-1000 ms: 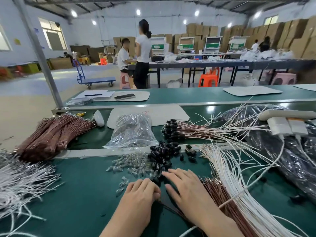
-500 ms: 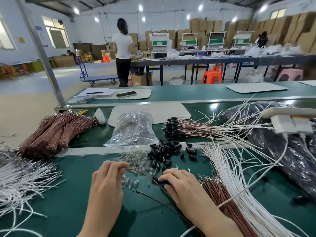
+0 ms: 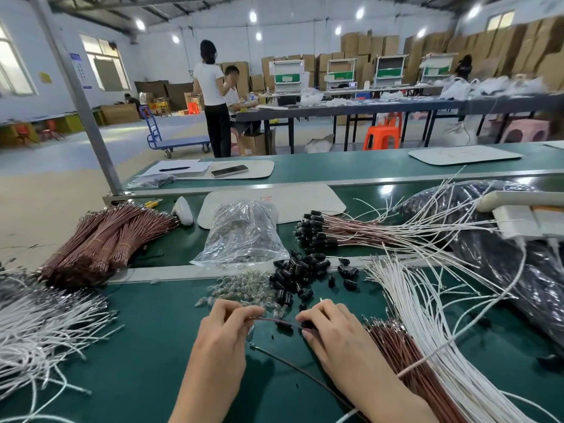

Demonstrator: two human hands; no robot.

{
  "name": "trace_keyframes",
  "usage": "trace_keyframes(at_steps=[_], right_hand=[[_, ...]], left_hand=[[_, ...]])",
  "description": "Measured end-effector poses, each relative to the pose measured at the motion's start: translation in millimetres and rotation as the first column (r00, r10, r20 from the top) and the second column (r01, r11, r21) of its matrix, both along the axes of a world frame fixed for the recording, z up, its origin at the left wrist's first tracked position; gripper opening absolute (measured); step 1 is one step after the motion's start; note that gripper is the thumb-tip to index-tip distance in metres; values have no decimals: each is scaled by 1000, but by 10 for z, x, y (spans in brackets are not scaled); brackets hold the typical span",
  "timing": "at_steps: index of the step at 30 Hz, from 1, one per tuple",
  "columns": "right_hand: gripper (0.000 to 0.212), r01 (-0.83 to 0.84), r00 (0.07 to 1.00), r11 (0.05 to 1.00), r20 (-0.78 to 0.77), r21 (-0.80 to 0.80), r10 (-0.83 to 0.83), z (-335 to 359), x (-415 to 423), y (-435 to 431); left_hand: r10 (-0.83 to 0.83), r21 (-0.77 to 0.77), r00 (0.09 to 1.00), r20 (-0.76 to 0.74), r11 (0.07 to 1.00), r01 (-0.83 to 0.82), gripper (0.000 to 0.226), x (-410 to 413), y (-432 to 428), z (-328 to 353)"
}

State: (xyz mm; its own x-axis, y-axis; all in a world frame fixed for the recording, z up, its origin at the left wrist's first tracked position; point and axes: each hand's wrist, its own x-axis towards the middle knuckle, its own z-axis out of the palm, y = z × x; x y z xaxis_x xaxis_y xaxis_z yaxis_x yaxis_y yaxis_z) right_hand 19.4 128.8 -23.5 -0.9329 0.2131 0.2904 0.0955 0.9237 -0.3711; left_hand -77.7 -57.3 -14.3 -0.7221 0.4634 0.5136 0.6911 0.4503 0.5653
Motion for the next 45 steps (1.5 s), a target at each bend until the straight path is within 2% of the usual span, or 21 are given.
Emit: trace_keyframes(at_steps=[6, 11, 14, 17, 21, 24, 26, 28, 31, 33, 36, 41, 45], right_hand=[[26, -2, 1000, 1000, -5, 10, 2, 32, 7, -9], [38, -4, 1000, 1000, -1, 19, 4, 25, 5, -2], [44, -3, 1000, 1000, -4, -3, 3, 13, 4, 9], [37, 5, 999, 997, -42, -78, -8, 22, 24, 6], [25, 32, 991, 964, -121, -264, -66, 64, 62, 0], [27, 68, 963, 924, -218, -376, -160, 134, 85, -4], [28, 73, 939, 876, -262, -476, -221, 178, 94, 1], [30, 54, 933, 785, -250, -617, -260, 226, 103, 2], [37, -17, 955, 569, -181, -822, -233, 288, 95, -15], [43, -63, 966, 407, -158, -911, -205, 308, 80, -20], [41, -101, 973, 265, -151, -959, -174, 302, 68, -30], [24, -169, 966, 188, -201, -968, -163, 303, 77, -1], [25, -197, 959, 198, -231, -960, -164, 332, 92, 8]], left_hand=[[37, 11, 999, 12, 999, -37, 33, -31, 5, -32], [58, 67, 997, 47, 996, -61, 52, -75, -25, -76], [61, 111, 996, 62, 992, -67, 51, -91, -25, -57], [41, 159, 997, 66, 986, -51, 47, -70, -40, -12], [70, 188, 996, 53, 979, -79, 25, -75, -72, -31], [106, 211, 994, 38, 971, -112, 26, -50, -66, 3], [121, 230, 992, 37, 965, -126, 27, -25, -57, 27], [144, 233, 989, 20, 962, -144, 30, -14, -70, 51], [188, 96, 979, -83, 979, -180, 36, 9, -83, 100], [200, 14, 973, -116, 980, -200, 30, 14, -67, 107], [199, -29, 973, -119, 979, -203, 29, 21, -50, 79], [222, -65, 972, -75, 972, -227, 32, 8, -51, 68], [266, -60, 962, -60, 961, -270, 30, -7, -57, 53]])
